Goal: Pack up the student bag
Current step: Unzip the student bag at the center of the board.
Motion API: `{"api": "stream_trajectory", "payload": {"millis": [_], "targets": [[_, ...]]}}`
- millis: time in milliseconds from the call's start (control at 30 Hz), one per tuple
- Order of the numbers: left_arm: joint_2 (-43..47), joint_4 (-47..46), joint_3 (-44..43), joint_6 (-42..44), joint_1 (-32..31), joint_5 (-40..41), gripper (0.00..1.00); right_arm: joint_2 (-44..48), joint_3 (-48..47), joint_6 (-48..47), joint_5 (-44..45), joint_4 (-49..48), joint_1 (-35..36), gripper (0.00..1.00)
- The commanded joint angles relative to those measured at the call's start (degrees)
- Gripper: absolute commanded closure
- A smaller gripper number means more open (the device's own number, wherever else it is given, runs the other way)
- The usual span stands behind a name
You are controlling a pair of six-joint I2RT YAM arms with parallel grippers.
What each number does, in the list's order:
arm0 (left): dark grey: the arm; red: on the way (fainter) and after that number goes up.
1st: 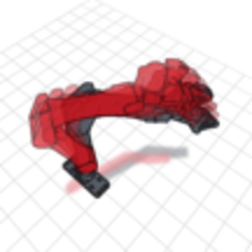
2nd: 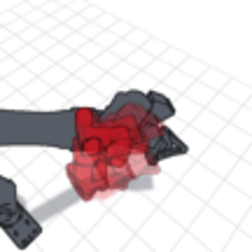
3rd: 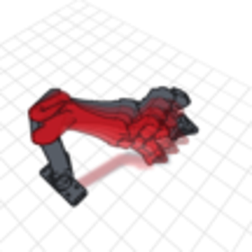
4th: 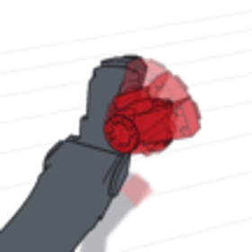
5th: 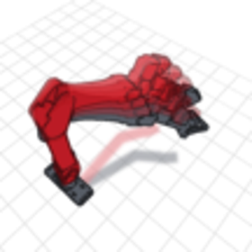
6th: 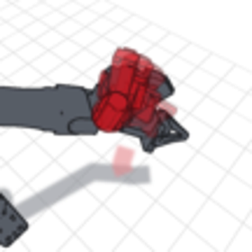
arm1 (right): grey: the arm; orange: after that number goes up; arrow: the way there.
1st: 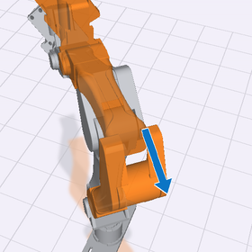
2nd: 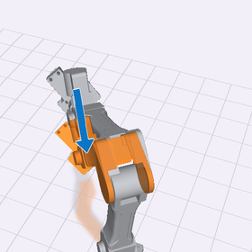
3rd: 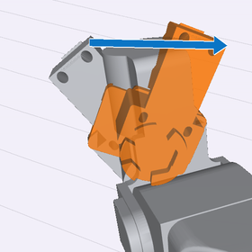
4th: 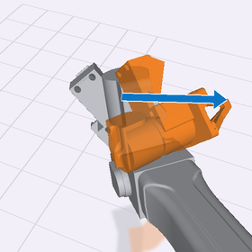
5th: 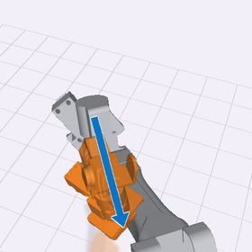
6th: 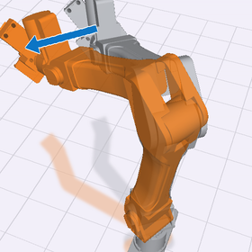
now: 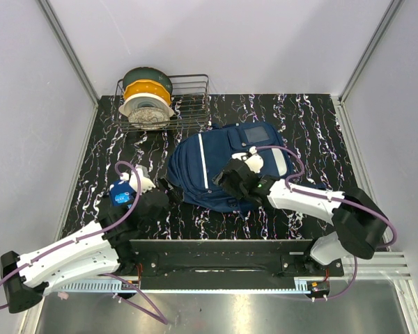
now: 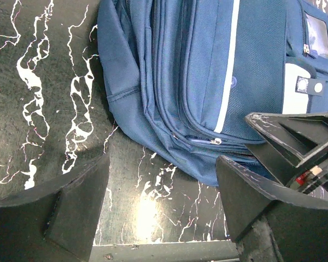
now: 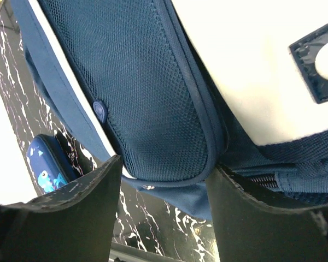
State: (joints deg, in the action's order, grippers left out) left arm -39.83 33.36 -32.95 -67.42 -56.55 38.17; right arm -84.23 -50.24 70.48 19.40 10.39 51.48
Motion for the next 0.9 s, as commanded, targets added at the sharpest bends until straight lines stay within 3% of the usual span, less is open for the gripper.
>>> {"api": "stream_trajectory", "payload": {"millis": [0, 67, 233, 267, 300, 433, 667, 867], "targets": [[0.72, -1.28, -0.1, 0.0, 0.39, 0.24, 0.18, -1.9, -3.55, 2.65, 4.42, -2.83, -1.82, 0.4], [0.46, -1.37, -0.27, 0.27, 0.39, 0.24, 0.18, -2.26, -2.85, 2.65, 6.0, -4.05, -2.18, 0.56], [0.11, -1.37, -0.71, 0.71, 0.3, -0.03, 0.18, -3.84, -2.06, 0.98, 3.55, -6.08, -4.28, 0.72], [-0.07, -1.37, -0.89, 0.71, 0.39, -0.03, 0.18, -4.1, -1.97, 0.11, 3.11, -7.04, -4.29, 0.91], [-0.16, -1.46, -0.89, 0.8, 0.31, -0.2, 0.18, -4.1, -1.88, -0.68, 2.84, -8.01, -4.46, 1.0], [-0.68, -2.16, -1.41, 1.32, 0.39, -0.99, 0.17, 0.01, -1.09, -4.2, 1.52, -15.12, -4.46, 1.0], [-2.17, -6.03, -4.75, 4.57, 0.48, -2.75, 0.13, 11.53, -4.6, -12.29, 4.5, -17.6, -4.55, 1.0], [-7.87, -15.59, -9.85, 11.69, 0.39, -5.73, 0.12, 15.32, -2.5, -12.83, 2.67, -22.17, -4.46, 1.0]]}}
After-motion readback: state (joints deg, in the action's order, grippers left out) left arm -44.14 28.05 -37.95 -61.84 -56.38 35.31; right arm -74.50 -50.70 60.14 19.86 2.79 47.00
